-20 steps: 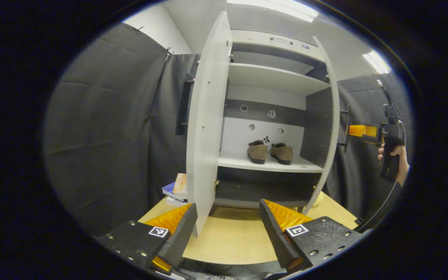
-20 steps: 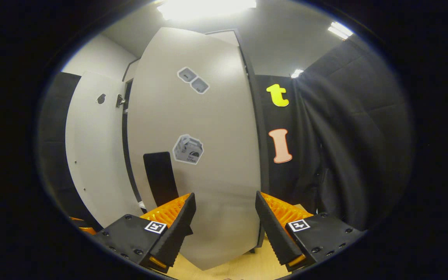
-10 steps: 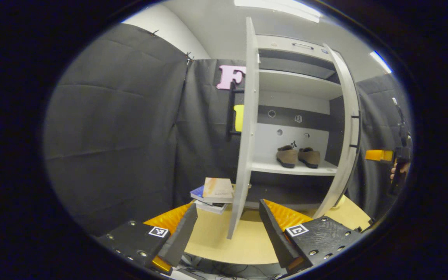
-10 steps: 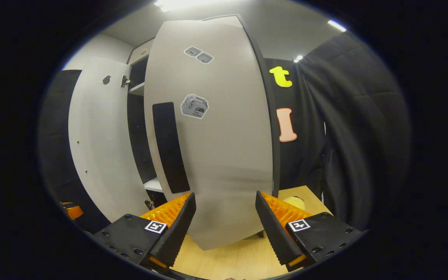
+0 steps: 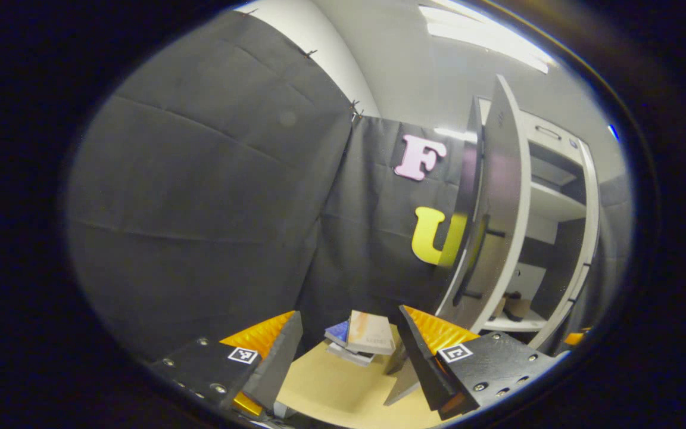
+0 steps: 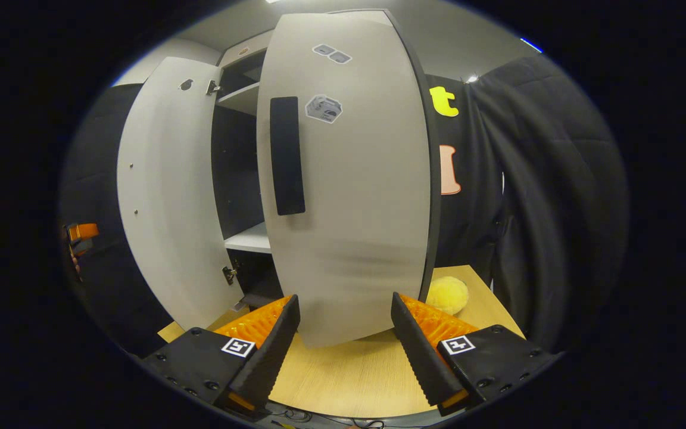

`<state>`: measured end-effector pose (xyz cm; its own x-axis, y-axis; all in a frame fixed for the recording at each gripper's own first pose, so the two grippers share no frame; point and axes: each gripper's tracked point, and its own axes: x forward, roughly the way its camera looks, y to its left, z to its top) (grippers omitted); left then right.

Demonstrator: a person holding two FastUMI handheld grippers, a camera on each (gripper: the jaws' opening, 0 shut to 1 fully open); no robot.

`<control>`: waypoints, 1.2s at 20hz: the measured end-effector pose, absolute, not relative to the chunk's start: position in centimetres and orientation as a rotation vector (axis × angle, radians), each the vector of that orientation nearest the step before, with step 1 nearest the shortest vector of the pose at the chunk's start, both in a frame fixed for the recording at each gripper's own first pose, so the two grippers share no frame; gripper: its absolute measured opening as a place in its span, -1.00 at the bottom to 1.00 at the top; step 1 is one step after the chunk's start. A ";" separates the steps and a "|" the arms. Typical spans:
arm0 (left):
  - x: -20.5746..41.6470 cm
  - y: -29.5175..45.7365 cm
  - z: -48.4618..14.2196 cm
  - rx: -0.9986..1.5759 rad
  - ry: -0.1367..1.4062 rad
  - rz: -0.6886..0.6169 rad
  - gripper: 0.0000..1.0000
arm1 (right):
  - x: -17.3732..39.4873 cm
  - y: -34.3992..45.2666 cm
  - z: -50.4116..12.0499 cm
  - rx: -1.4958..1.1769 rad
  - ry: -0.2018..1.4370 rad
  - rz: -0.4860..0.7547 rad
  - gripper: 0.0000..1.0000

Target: Grab one shoe with the right hand and put it into the shoe cabinet, grab the other shoe with the left hand and put it into the shoe cabinet; then close the right door with the right hand and the left door with the left hand.

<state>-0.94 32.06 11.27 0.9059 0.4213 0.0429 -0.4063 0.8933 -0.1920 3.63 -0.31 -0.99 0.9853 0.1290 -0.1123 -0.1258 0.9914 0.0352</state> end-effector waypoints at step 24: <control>15.0 23.9 17.5 -0.071 -0.094 0.011 0.85 | -3.0 -4.5 -4.0 0.159 0.189 -0.011 0.97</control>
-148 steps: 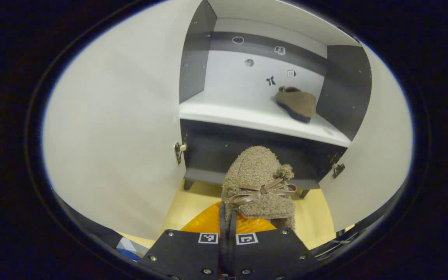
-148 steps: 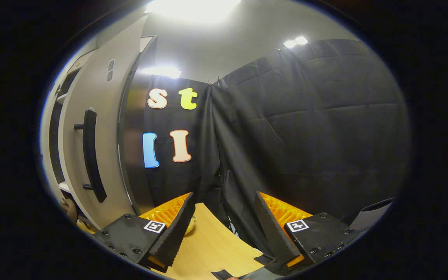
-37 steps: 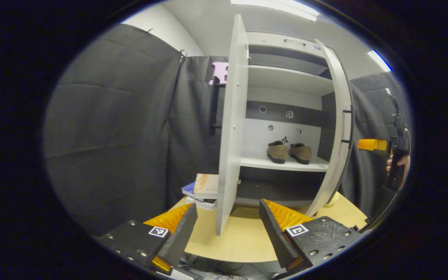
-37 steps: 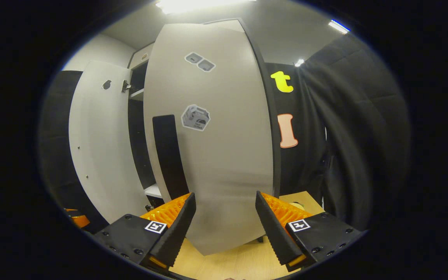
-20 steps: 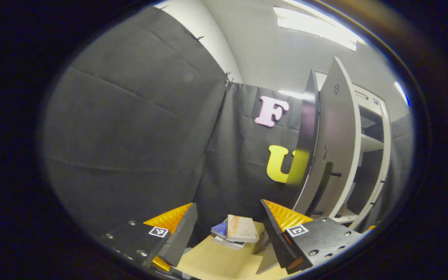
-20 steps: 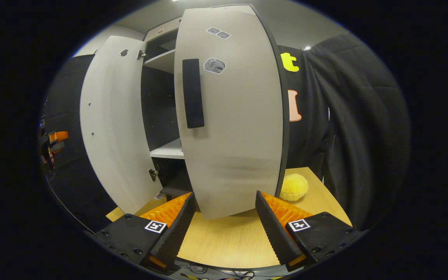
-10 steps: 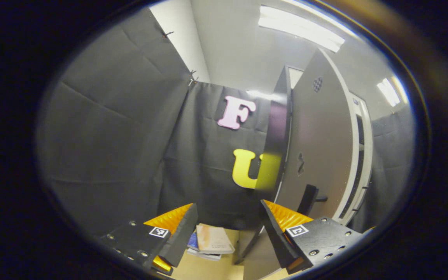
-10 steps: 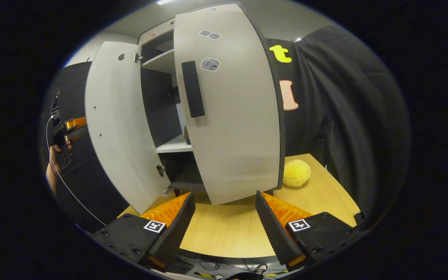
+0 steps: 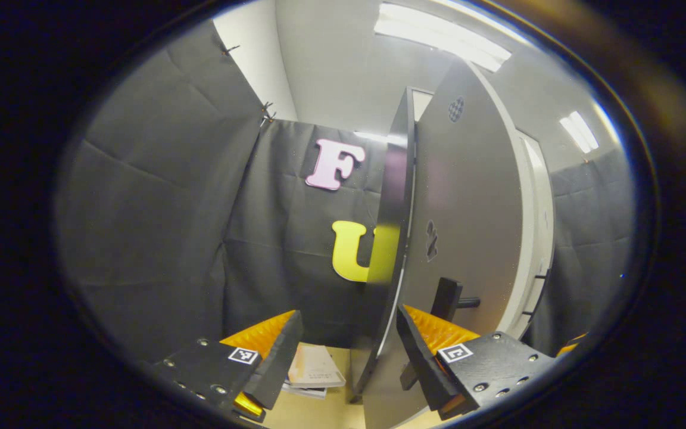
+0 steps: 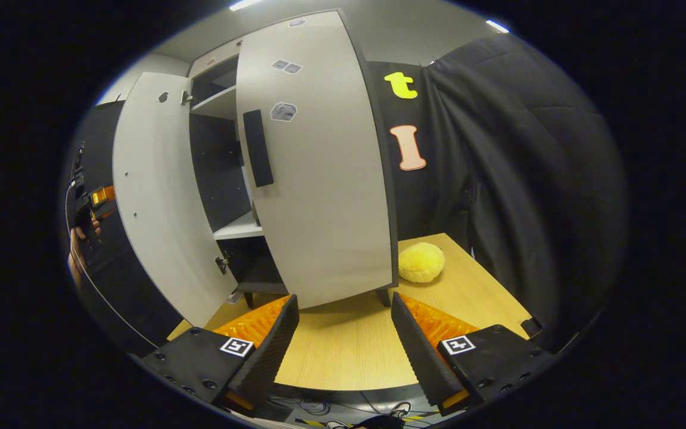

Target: Grab one shoe with the right hand and put it into the shoe cabinet, grab the other shoe with the left hand and put it into the shoe cabinet; then close the right door with the right hand and the left door with the left hand.

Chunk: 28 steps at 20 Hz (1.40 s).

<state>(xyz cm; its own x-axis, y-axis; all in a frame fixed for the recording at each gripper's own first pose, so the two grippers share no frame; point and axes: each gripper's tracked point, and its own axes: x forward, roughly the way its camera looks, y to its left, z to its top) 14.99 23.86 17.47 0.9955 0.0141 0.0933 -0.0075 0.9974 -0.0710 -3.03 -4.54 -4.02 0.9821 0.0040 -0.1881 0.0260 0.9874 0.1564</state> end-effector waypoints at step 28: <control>19.3 4.5 18.8 -0.075 -0.174 0.012 0.87 | -5.1 -13.8 7.1 0.161 -0.078 -0.193 0.96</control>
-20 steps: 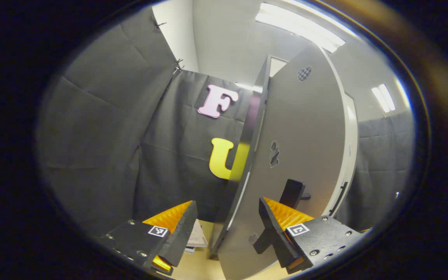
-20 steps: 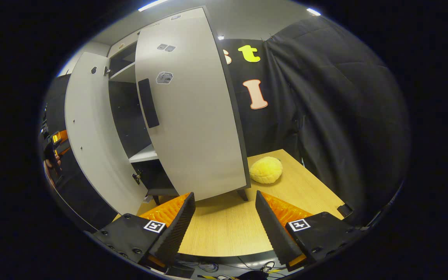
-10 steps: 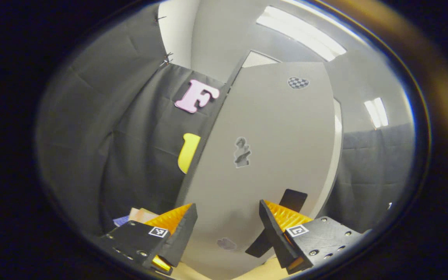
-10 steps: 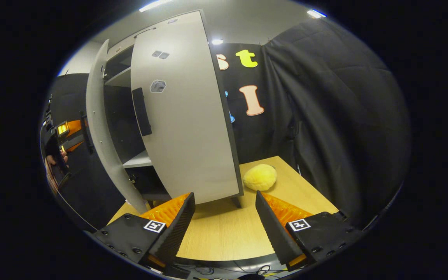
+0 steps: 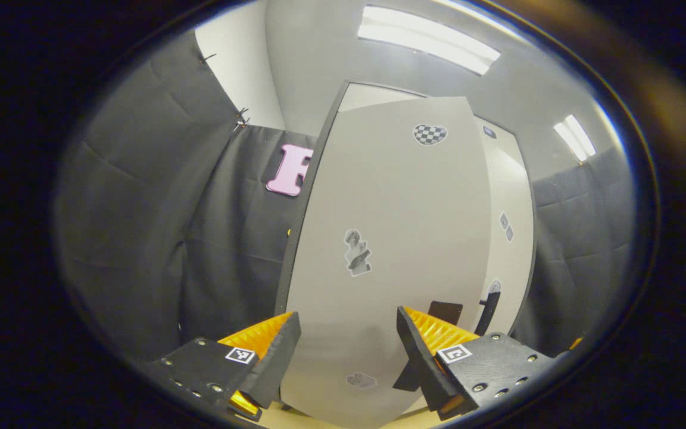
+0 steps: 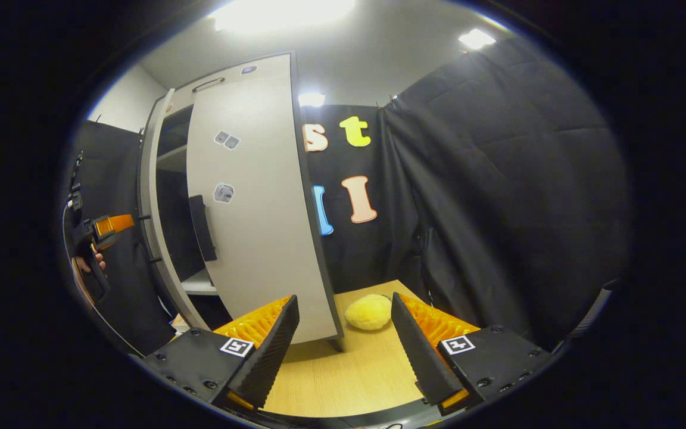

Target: Grab one shoe with the right hand and put it into the shoe cabinet, grab the other shoe with the left hand and put it into the shoe cabinet; then close the right door with the right hand and the left door with the left hand.

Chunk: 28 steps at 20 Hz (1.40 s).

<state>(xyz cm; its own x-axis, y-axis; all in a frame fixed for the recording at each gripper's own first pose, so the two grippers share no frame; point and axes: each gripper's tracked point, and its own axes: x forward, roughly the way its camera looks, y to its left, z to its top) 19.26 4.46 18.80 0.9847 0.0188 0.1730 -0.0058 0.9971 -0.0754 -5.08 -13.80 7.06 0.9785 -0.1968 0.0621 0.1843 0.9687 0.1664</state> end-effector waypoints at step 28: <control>10.2 7.2 9.2 0.030 0.037 0.129 0.88 | -2.8 -11.9 10.6 0.055 -0.155 -0.210 0.96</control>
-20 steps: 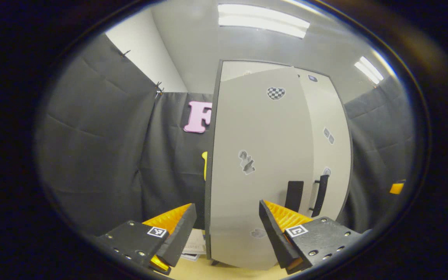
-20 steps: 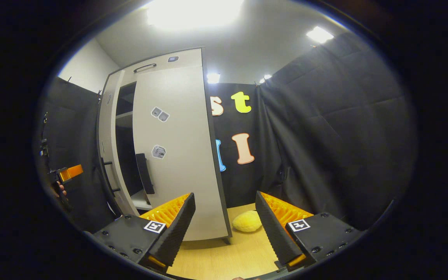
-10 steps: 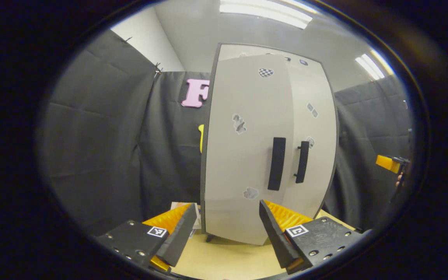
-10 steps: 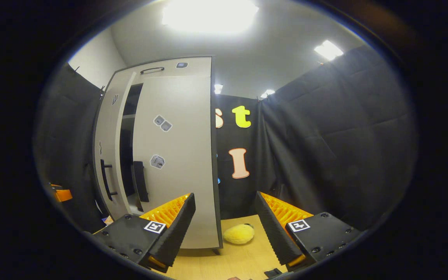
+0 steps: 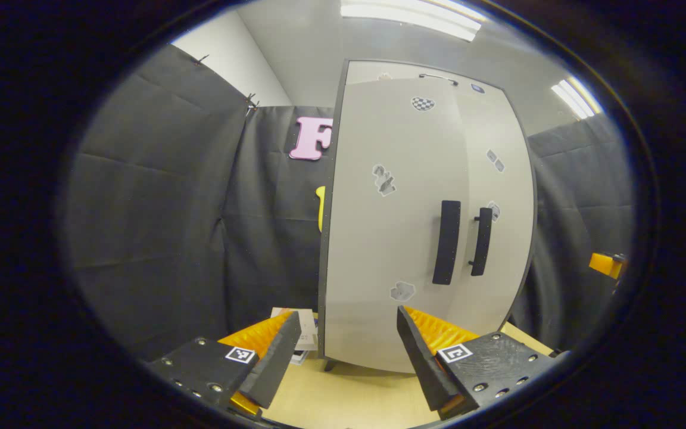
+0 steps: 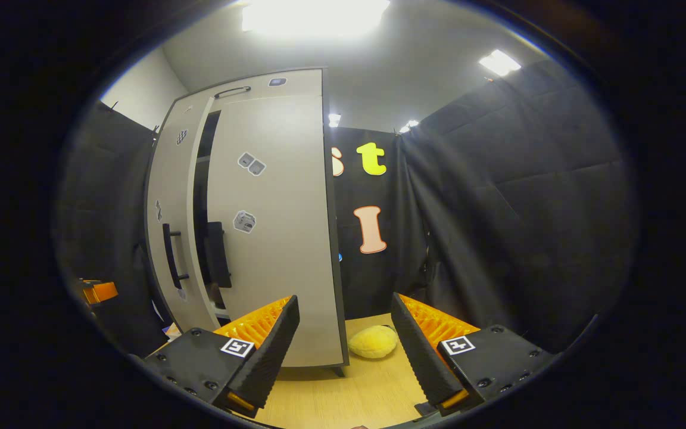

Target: Grab one shoe with the right hand and put it into the shoe cabinet, grab the other shoe with the left hand and put it into the shoe cabinet; then close the right door with the right hand and the left door with the left hand.

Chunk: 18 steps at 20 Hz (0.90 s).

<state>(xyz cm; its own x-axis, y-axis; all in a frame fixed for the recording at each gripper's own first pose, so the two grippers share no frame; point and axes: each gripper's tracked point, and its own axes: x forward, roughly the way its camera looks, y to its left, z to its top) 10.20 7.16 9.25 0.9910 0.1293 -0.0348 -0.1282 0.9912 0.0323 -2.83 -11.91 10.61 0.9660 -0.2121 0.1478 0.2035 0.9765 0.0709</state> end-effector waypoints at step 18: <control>8.7 11.5 9.0 0.041 0.027 0.214 0.99 | -1.6 -8.9 7.8 0.067 -0.099 -0.175 0.96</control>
